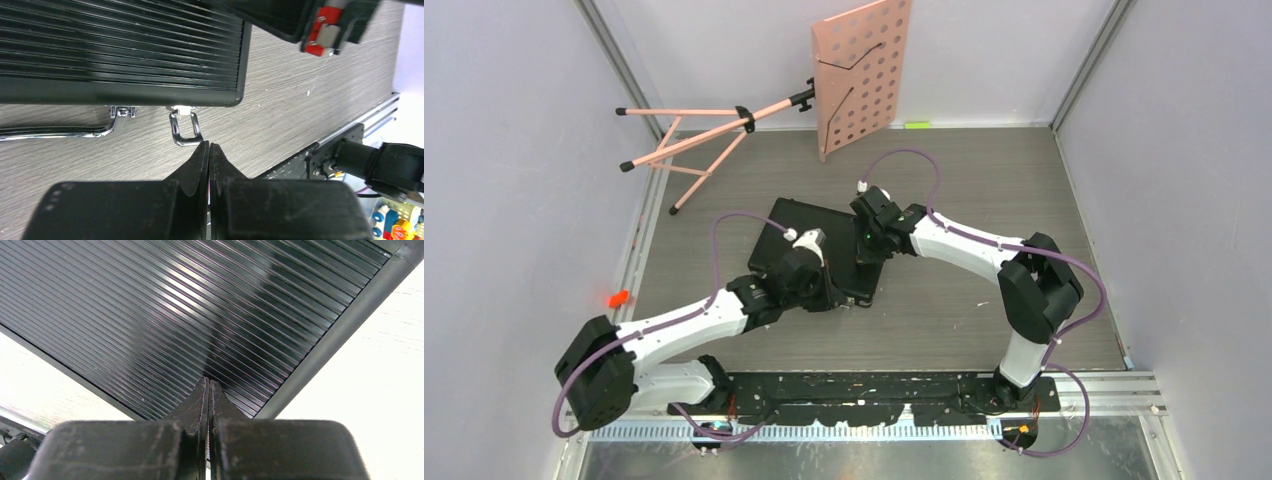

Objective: Pack up texas hold em set

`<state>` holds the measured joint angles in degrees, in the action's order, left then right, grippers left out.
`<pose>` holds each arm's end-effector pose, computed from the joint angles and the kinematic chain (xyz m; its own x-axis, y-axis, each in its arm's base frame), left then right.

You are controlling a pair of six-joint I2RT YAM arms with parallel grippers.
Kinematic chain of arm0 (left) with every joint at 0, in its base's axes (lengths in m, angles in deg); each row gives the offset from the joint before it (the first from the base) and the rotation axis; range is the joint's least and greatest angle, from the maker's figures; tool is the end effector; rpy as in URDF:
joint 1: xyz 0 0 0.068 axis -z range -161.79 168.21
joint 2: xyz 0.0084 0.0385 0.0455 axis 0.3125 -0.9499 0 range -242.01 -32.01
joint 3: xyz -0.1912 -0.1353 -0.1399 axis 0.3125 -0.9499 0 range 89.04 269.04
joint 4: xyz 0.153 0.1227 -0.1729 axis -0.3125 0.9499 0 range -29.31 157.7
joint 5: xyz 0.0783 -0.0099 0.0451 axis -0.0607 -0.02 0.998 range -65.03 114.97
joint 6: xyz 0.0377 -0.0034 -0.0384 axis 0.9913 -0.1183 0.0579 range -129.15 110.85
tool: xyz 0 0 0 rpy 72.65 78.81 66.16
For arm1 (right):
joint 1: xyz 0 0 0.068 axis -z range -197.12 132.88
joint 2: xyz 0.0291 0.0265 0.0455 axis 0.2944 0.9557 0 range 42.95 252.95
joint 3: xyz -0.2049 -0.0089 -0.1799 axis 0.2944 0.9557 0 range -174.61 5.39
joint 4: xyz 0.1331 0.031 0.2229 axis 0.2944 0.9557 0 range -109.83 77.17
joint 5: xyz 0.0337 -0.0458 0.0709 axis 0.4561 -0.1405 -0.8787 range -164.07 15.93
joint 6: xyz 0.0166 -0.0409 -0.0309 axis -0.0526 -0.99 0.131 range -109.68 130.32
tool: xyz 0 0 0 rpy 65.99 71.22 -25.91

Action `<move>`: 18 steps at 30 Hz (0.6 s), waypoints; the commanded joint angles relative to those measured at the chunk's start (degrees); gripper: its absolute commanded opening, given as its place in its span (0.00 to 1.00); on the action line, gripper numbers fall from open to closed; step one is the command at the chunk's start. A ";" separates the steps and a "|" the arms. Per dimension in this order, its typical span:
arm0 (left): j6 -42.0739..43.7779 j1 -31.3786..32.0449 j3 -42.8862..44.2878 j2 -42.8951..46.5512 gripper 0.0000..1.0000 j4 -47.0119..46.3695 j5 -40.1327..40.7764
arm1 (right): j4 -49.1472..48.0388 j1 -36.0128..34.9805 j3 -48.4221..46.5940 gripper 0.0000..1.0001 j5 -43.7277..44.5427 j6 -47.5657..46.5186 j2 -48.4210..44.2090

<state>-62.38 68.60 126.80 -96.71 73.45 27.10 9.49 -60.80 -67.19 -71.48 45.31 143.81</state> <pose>0.1522 -0.1818 0.2247 -0.8459 -0.2335 -0.4795 0.1236 0.7888 -0.6021 0.2705 0.2562 0.2170 -0.8858 -0.0539 -0.4609 -0.2007 0.9400 0.2759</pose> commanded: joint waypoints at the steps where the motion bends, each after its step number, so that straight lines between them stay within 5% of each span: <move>1: 0.74 1.11 -0.04 -3.89 0.00 -6.98 2.04 | 6.46 -0.18 3.16 0.01 3.65 -0.34 1.23; 18: 0.27 1.38 -6.86 -17.23 0.00 -15.43 3.56 | 5.80 -0.18 4.28 0.01 3.54 -0.01 0.83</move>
<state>-63.04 69.76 120.46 -112.47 60.82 27.98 8.18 -60.89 -65.92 -71.06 46.09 143.06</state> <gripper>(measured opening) 0.007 0.025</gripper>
